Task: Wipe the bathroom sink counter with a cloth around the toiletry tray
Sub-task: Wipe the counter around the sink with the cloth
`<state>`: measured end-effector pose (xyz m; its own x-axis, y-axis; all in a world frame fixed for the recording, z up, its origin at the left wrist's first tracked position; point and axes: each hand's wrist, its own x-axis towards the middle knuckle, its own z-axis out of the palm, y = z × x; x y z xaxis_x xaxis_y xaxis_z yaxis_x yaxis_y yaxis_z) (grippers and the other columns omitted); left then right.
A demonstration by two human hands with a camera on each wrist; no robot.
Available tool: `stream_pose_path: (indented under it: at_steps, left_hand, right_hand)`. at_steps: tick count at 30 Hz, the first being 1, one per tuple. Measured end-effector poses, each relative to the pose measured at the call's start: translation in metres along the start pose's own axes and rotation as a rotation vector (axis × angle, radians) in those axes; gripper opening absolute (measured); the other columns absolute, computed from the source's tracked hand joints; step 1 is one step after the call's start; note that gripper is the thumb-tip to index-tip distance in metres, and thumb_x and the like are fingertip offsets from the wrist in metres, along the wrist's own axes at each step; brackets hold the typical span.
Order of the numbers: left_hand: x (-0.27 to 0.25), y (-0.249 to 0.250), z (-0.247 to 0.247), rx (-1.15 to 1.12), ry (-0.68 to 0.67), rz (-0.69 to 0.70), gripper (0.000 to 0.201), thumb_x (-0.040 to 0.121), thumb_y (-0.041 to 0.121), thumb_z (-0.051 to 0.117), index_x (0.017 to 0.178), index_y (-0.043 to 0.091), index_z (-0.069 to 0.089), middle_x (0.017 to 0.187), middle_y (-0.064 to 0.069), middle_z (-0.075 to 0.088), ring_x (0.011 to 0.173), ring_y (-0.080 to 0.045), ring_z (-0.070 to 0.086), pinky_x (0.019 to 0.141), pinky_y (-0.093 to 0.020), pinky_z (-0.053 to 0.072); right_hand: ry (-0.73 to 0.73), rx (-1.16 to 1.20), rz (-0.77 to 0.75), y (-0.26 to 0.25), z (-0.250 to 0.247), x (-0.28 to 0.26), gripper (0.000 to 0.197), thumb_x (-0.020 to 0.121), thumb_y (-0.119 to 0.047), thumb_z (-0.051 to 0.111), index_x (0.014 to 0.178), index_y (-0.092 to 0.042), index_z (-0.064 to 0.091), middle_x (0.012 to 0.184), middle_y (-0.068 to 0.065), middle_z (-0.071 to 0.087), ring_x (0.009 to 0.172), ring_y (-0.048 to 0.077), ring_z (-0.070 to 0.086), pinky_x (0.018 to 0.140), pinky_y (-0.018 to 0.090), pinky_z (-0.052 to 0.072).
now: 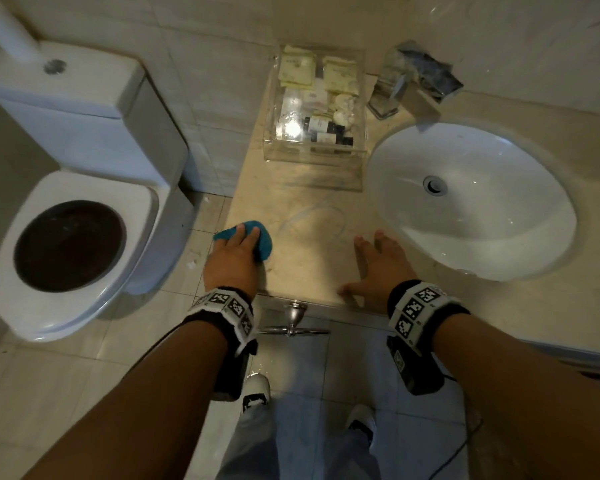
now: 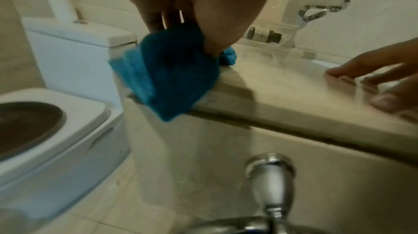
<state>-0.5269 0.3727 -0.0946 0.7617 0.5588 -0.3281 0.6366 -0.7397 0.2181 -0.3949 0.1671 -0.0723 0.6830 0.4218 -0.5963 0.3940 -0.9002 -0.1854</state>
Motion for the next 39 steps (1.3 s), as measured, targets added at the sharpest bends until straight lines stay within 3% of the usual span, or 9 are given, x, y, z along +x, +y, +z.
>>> stream_pose_path:
  at_steps: [3, 8, 11, 15, 19, 24, 29, 36, 39]
  left_hand:
    - [-0.003, 0.029, 0.006, 0.054, 0.001, 0.05, 0.06, 0.098, 0.013, 0.039, 0.151, 0.027, 0.015, 0.159, -0.002, 0.011, 0.134, -0.03, 0.029, 0.108, -0.036, 0.03]
    - [-0.02, 0.077, 0.034, 0.085, -0.013, 0.377, 0.06, 0.097, 0.017, 0.042, 0.151, 0.027, 0.018, 0.159, 0.0, 0.013, 0.128, -0.026, 0.036, 0.105, -0.034, 0.031]
    - [-0.029, 0.077, 0.042, 0.088, -0.026, 0.464, 0.059, 0.098, 0.017, 0.04, 0.151, 0.026, 0.017, 0.156, -0.002, 0.019, 0.131, -0.025, 0.033, 0.107, -0.034, 0.029]
    - [-0.004, 0.055, 0.019, 0.092, 0.038, 0.265, 0.06, 0.094, 0.018, 0.047, 0.149, 0.026, 0.024, 0.146, -0.007, 0.032, 0.125, -0.029, 0.039, 0.098, -0.04, 0.039]
    - [0.019, 0.051, -0.002, 0.143, -0.003, 0.053, 0.058, 0.096, 0.013, 0.043, 0.15, 0.019, 0.021, 0.145, -0.012, 0.026, 0.124, -0.033, 0.035, 0.095, -0.042, 0.039]
    - [0.008, 0.092, 0.02, 0.161, -0.019, 0.297, 0.057, 0.098, 0.013, 0.034, 0.151, 0.019, 0.016, 0.15, -0.009, 0.028, 0.127, -0.032, 0.035, 0.103, -0.04, 0.034]
    - [-0.008, 0.1, 0.043, 0.068, -0.049, 0.385, 0.06, 0.097, 0.02, 0.041, 0.151, 0.028, 0.015, 0.159, -0.001, 0.011, 0.144, -0.026, 0.013, 0.118, -0.039, 0.013]
    - [0.034, 0.064, 0.01, 0.061, -0.084, 0.15, 0.053, 0.102, 0.03, 0.031, 0.152, 0.025, 0.012, 0.16, -0.003, 0.005, 0.144, -0.028, 0.014, 0.116, -0.044, 0.021]
    - [0.039, 0.083, 0.012, 0.118, -0.114, 0.19, 0.054, 0.102, 0.034, 0.031, 0.152, 0.024, 0.011, 0.16, -0.005, 0.002, 0.146, -0.031, 0.009, 0.116, -0.046, 0.018]
  right_hand:
    - [0.008, 0.006, 0.0, 0.001, 0.001, 0.0, 0.106, 0.069, -0.059, 0.069, 0.148, -0.033, 0.003, 0.158, 0.002, -0.009, 0.146, 0.028, -0.004, 0.116, 0.052, 0.016]
    - [0.03, -0.039, 0.008, -0.001, 0.004, 0.001, 0.104, 0.071, -0.061, 0.066, 0.148, -0.032, 0.002, 0.158, 0.005, -0.009, 0.146, 0.03, -0.002, 0.116, 0.051, 0.017]
    - [0.026, -0.054, -0.002, 0.0, 0.003, 0.003, 0.104, 0.071, -0.062, 0.065, 0.148, -0.031, 0.002, 0.158, 0.007, -0.008, 0.145, 0.031, 0.0, 0.116, 0.051, 0.019]
    - [0.003, -0.038, -0.002, 0.002, 0.002, 0.002, 0.106, 0.071, -0.063, 0.066, 0.148, -0.032, 0.0, 0.158, 0.004, -0.011, 0.146, 0.03, -0.003, 0.116, 0.052, 0.017]
    - [0.001, -0.007, -0.016, 0.004, 0.002, 0.002, 0.108, 0.069, -0.063, 0.067, 0.148, -0.033, 0.0, 0.158, 0.003, -0.011, 0.146, 0.029, -0.004, 0.116, 0.052, 0.017]
    - [0.028, -0.048, -0.02, 0.003, 0.003, 0.005, 0.109, 0.066, -0.066, 0.067, 0.148, -0.033, 0.002, 0.158, 0.004, -0.006, 0.146, 0.029, -0.001, 0.115, 0.05, 0.021]
    - [0.033, -0.143, -0.031, 0.006, 0.002, -0.001, 0.104, 0.07, -0.072, 0.056, 0.147, -0.035, -0.002, 0.158, 0.003, -0.006, 0.144, 0.032, 0.005, 0.113, 0.051, 0.022]
    - [0.028, -0.075, 0.014, 0.018, -0.002, -0.004, 0.104, 0.071, -0.068, 0.061, 0.148, -0.032, 0.001, 0.158, 0.002, -0.004, 0.144, 0.031, 0.007, 0.115, 0.047, 0.022]
    - [0.017, -0.06, 0.017, 0.016, 0.0, 0.005, 0.108, 0.068, -0.066, 0.065, 0.149, -0.032, 0.002, 0.158, 0.004, -0.004, 0.144, 0.031, 0.005, 0.116, 0.044, 0.019]
